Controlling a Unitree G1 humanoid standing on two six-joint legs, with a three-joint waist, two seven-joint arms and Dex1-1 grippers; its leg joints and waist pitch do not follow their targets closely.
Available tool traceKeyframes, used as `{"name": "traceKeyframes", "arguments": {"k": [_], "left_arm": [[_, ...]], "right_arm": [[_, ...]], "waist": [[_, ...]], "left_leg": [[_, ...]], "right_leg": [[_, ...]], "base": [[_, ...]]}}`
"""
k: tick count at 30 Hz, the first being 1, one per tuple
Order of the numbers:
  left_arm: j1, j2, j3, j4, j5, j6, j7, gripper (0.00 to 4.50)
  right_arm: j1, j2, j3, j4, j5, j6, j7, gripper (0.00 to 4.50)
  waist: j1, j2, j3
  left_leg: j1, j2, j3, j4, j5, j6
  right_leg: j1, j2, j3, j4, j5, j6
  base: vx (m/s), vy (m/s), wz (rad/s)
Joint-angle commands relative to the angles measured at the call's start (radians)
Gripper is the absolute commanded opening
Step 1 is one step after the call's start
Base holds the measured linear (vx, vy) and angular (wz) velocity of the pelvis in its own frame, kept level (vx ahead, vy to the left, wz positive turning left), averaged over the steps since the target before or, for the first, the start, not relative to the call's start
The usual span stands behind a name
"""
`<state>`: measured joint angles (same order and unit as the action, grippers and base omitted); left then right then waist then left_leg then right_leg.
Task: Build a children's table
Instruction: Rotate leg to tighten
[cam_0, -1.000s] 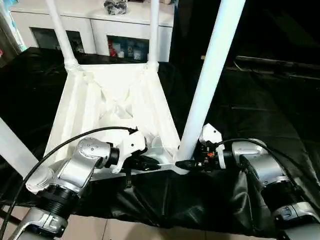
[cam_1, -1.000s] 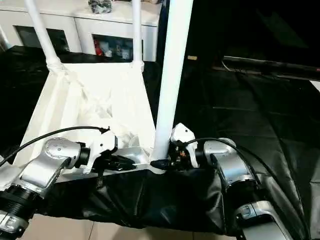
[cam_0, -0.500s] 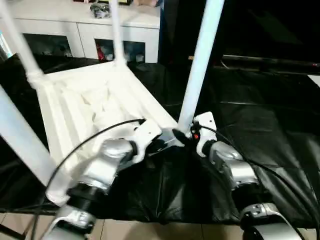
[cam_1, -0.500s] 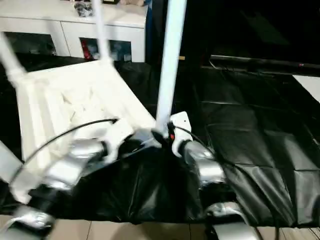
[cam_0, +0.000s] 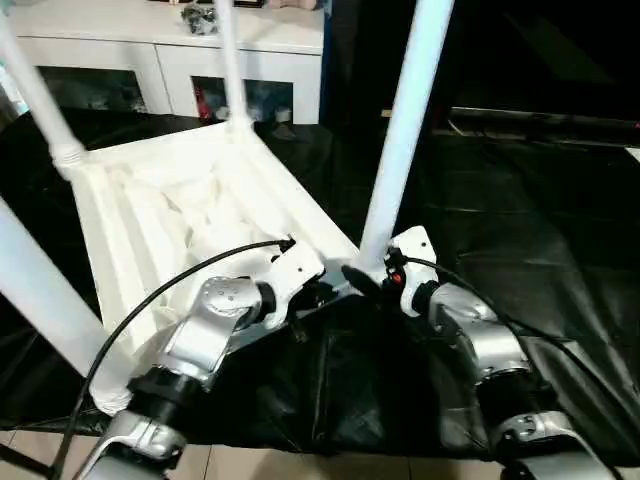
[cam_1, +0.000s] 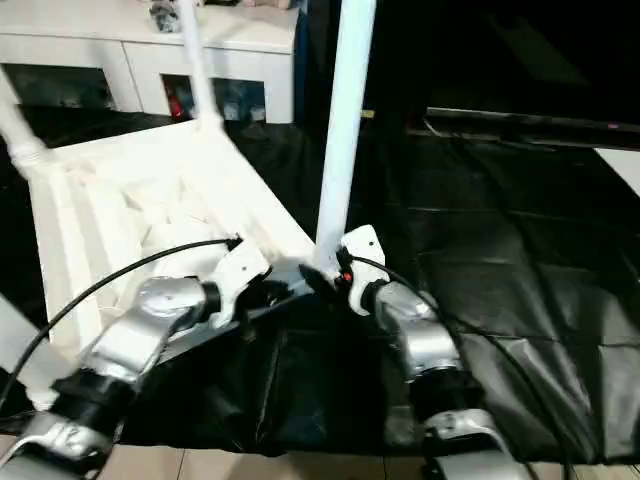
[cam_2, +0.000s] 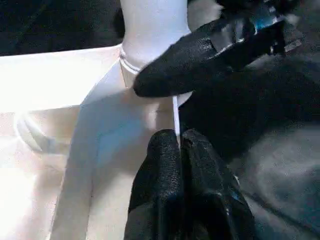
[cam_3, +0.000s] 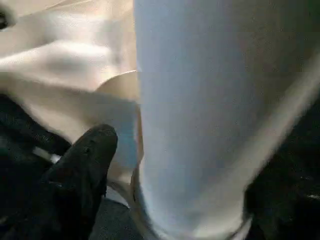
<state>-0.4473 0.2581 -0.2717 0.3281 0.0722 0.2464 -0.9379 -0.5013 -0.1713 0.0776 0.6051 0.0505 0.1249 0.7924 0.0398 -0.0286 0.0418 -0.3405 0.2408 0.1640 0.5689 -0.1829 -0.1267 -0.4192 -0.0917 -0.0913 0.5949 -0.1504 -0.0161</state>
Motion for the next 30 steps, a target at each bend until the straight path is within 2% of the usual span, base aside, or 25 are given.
{"name": "traceKeyframes", "arguments": {"k": [1, 2, 3, 6, 10, 19, 23, 26, 30], "left_arm": [[-0.008, -0.015, -0.06, -0.05, -0.048, -0.058, -0.082, 0.0], [-0.006, 0.003, -0.06, -0.051, -0.053, -0.06, -0.108, 0.0], [-0.005, 0.01, -0.059, -0.05, -0.054, -0.065, -0.119, 0.0], [-0.006, 0.044, -0.056, -0.043, -0.064, -0.08, -0.182, 0.0], [-0.015, 0.082, -0.057, -0.029, -0.072, -0.093, -0.237, 0.0], [-0.029, 0.111, -0.06, -0.02, -0.094, -0.088, -0.309, 0.0], [-0.03, 0.119, -0.064, -0.019, -0.101, -0.083, -0.336, 0.0], [-0.027, 0.121, -0.066, -0.022, -0.103, -0.078, -0.345, 0.0], [-0.021, 0.113, -0.061, -0.026, -0.1, -0.072, -0.331, 0.0]], "right_arm": [[0.012, -0.009, 0.076, -0.041, 0.028, 0.013, 0.14, 3.94], [0.017, -0.038, 0.096, -0.053, 0.028, 0.007, 0.202, 3.94], [0.019, -0.048, 0.102, -0.057, 0.027, 0.005, 0.226, 3.94], [0.022, -0.092, 0.133, -0.078, 0.034, 0.014, 0.339, 3.94], [0.017, -0.12, 0.158, -0.088, 0.041, 0.02, 0.421, 3.8], [0.03, -0.148, 0.18, -0.132, 0.071, 0.055, 0.523, 3.18], [0.035, -0.149, 0.181, -0.138, 0.071, 0.06, 0.538, 2.84], [0.042, -0.149, 0.184, -0.144, 0.071, 0.065, 0.54, 2.61], [0.057, -0.139, 0.182, -0.151, 0.081, 0.075, 0.529, 2.47]], "waist": [[0.001, 0.005, -0.064], [0.003, 0.001, -0.064], [0.005, 0.002, -0.063], [0.011, -0.002, -0.06], [0.017, 0.0, -0.058], [0.024, 0.0, -0.063], [0.027, 0.004, -0.062], [0.028, 0.002, -0.061], [0.029, 0.005, -0.063]], "left_leg": [[-0.006, -0.014, 0.023, -0.054, -0.219, 0.073], [-0.01, -0.015, 0.023, -0.054, -0.215, 0.08], [-0.008, -0.015, 0.023, -0.054, -0.216, 0.082], [-0.009, -0.015, 0.023, -0.055, -0.233, 0.076], [-0.007, -0.014, 0.022, -0.057, -0.242, 0.064], [-0.008, -0.012, 0.023, -0.055, -0.197, 0.065], [-0.008, -0.012, 0.023, -0.055, -0.205, 0.06], [-0.008, -0.013, 0.023, -0.056, -0.218, 0.053], [-0.007, -0.012, 0.022, -0.055, -0.204, 0.052]], "right_leg": [[0.059, -0.026, 0.04, -0.063, -0.213, -0.209], [0.064, -0.026, 0.039, -0.062, -0.214, -0.21], [0.062, -0.026, 0.039, -0.063, -0.218, -0.21], [0.062, -0.029, 0.039, -0.067, -0.276, -0.192], [0.059, -0.029, 0.04, -0.07, -0.307, -0.18], [0.063, -0.029, 0.042, -0.057, -0.224, -0.207], [0.063, -0.029, 0.041, -0.058, -0.236, -0.206], [0.064, -0.029, 0.041, -0.062, -0.264, -0.194], [0.064, -0.029, 0.042, -0.059, -0.24, -0.198]], "base": [[0.0, 0.0, 0.0], [0.0, 0.0, 0.0], [0.0, 0.0, 0.0], [0.0, 0.0, 0.0], [0.0, 0.0, 0.0], [0.0, 0.0, 0.0], [0.0, 0.0, 0.0], [0.0, 0.0, 0.0], [0.0, 0.0, 0.0]]}}
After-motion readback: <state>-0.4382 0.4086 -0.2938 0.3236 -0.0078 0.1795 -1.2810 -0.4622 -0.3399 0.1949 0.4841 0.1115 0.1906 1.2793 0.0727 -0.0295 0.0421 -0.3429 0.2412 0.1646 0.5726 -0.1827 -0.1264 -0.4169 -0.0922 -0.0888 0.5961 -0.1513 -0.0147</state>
